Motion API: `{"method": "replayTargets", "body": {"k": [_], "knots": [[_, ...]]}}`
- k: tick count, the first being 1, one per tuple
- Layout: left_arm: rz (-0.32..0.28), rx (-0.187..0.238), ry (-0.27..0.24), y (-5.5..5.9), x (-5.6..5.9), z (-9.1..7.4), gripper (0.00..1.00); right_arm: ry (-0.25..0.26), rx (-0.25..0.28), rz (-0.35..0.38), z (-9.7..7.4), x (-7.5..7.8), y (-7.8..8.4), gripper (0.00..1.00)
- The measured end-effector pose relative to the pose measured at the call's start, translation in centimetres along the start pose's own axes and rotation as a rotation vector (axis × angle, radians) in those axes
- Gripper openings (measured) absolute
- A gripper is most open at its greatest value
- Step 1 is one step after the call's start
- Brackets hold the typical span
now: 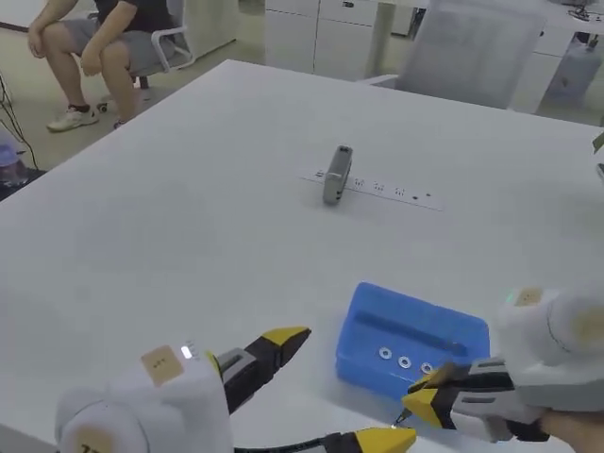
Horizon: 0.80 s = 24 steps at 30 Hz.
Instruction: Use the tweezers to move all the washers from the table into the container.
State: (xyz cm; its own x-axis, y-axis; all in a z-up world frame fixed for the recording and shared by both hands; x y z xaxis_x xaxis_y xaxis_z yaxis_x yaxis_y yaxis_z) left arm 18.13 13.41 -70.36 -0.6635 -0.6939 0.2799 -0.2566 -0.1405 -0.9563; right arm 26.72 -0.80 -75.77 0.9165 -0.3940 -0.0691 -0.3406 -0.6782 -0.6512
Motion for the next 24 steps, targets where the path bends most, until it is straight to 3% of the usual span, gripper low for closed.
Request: {"method": "replayTargets", "body": {"k": [10, 17, 21, 24], "knots": [[0.003, -0.008, -0.005, 0.1, -0.1, 0.0, 0.78, 0.011, -0.047, -0.045, 0.5, -0.3, 0.4, 0.04], [0.01, -0.02, -0.005, 0.2, 0.0, 0.1, 0.78, 0.021, -0.055, -0.139, 0.9, -0.2, 0.3, 0.03], [0.011, -0.022, -0.007, 0.2, 0.0, 0.0, 0.78, 0.031, -0.032, -0.165, 1.1, -0.5, 0.6, 0.03], [0.012, -0.023, -0.009, 0.2, 0.0, 0.0, 0.78, 0.048, 0.021, -0.118, 1.1, -0.4, 0.9, 0.03]]}}
Point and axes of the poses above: the centre of the closed fingertips' face, and the gripper's own axes: z roughly forward along the fingers, x roughly to its right, y roughly out of its underside, the point moved 7 cm from there along -z, roughly backward along the fingers, and after that the axes turned 7 degrees about y, right-handed, at the moved point
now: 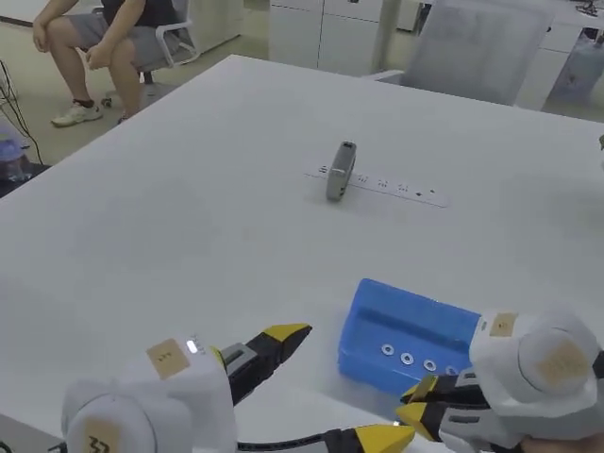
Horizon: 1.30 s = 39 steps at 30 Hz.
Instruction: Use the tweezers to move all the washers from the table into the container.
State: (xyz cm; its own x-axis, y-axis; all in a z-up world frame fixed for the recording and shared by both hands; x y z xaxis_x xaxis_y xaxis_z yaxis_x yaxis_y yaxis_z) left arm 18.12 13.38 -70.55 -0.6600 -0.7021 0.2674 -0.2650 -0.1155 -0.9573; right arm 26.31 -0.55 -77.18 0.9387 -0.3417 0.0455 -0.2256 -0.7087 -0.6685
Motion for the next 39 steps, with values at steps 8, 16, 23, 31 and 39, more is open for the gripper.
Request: {"method": "replayTargets", "body": {"k": [8, 16, 23, 31, 39], "knots": [[0.006, -0.013, 0.01, 0.1, 0.1, 0.1, 0.77, 0.041, 0.073, 0.181, -0.5, -0.4, 0.6, 0.03], [0.011, -0.022, 0.011, 0.2, 0.1, 0.1, 0.77, 0.017, 0.159, 0.258, -2.3, 0.5, -2.0, 0.03], [0.018, -0.031, 0.004, 0.3, 0.1, 0.1, 0.76, 0.022, 0.193, 0.267, -2.9, 1.5, -4.6, 0.03], [0.025, -0.045, 0.0, 0.4, 0.0, 0.0, 0.75, 0.054, 0.214, 0.246, -1.6, 3.3, -6.6, 0.03], [0.023, -0.046, 0.0, 0.4, 0.0, 0.0, 0.74, 0.071, 0.151, 0.24, 1.5, 5.1, -6.4, 0.03]]}}
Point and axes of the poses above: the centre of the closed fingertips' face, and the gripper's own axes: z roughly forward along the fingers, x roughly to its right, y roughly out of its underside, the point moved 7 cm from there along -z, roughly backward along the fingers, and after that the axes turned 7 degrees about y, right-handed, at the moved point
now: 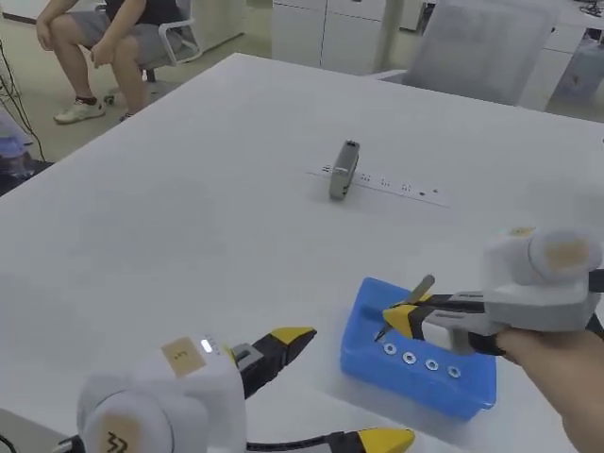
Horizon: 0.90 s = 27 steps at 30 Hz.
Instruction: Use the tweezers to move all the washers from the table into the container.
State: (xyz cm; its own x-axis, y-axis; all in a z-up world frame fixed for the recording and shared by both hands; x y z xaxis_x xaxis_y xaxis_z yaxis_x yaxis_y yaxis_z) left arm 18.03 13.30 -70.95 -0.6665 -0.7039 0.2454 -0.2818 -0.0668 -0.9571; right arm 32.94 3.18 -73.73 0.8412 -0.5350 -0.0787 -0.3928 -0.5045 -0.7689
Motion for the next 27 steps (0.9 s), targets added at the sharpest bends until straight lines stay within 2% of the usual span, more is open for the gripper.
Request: {"method": "replayTargets", "body": {"k": [5, 16, 23, 27], "knots": [[-0.002, -0.002, -0.002, 0.0, -0.1, 0.0, 0.74, -0.002, -0.044, -0.035, 1.4, 0.1, 0.5, 0.03], [-0.003, -0.017, 0.003, 0.2, 0.0, 0.1, 0.73, 0.002, -0.078, -0.113, 3.1, 0.8, 1.0, 0.03], [0.002, -0.035, 0.007, 0.4, 0.1, 0.2, 0.73, -0.013, -0.08, -0.154, 2.7, 0.1, 0.9, 0.04], [0.001, -0.057, 0.012, 0.6, 0.1, 0.2, 0.72, -0.014, -0.049, -0.154, 2.1, 0.1, 0.6, 0.04]]}}
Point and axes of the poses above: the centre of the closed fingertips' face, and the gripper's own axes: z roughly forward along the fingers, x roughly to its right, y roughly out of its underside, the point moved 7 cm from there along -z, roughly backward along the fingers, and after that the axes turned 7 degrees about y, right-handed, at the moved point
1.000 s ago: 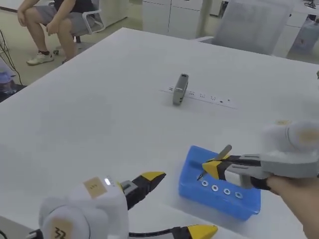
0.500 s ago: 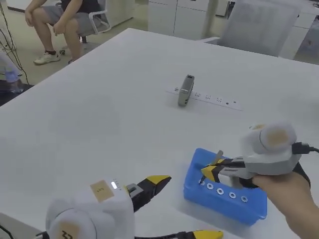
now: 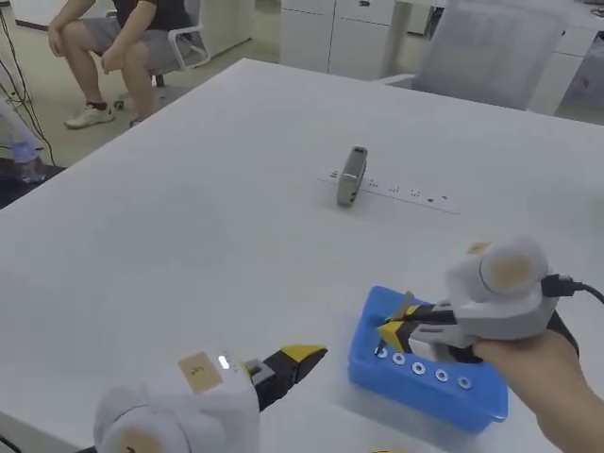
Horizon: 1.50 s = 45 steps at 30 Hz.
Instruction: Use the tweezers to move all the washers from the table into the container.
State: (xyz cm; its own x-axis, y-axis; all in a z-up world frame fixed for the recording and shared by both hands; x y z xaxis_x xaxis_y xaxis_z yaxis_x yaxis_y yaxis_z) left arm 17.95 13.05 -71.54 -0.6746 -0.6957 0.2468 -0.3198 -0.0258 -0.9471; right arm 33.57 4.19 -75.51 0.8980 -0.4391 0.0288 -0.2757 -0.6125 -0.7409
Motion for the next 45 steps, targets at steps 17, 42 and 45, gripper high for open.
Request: {"method": "replayTargets", "body": {"k": [17, 42, 45], "knots": [[-0.044, -0.073, 0.134, 0.6, 1.0, 0.3, 0.56, -0.015, 0.057, -0.072, -7.2, -3.0, 1.7, 0.04], [0.254, -0.353, 0.518, -0.5, 5.3, 4.4, 0.17, -0.254, -0.129, -0.306, -9.8, -10.1, 9.1, 0.03], [0.29, -0.393, 0.555, -0.5, 5.7, 4.6, 0.12, -0.255, -0.137, -0.321, -10.0, -10.2, 9.2, 0.03]]}}
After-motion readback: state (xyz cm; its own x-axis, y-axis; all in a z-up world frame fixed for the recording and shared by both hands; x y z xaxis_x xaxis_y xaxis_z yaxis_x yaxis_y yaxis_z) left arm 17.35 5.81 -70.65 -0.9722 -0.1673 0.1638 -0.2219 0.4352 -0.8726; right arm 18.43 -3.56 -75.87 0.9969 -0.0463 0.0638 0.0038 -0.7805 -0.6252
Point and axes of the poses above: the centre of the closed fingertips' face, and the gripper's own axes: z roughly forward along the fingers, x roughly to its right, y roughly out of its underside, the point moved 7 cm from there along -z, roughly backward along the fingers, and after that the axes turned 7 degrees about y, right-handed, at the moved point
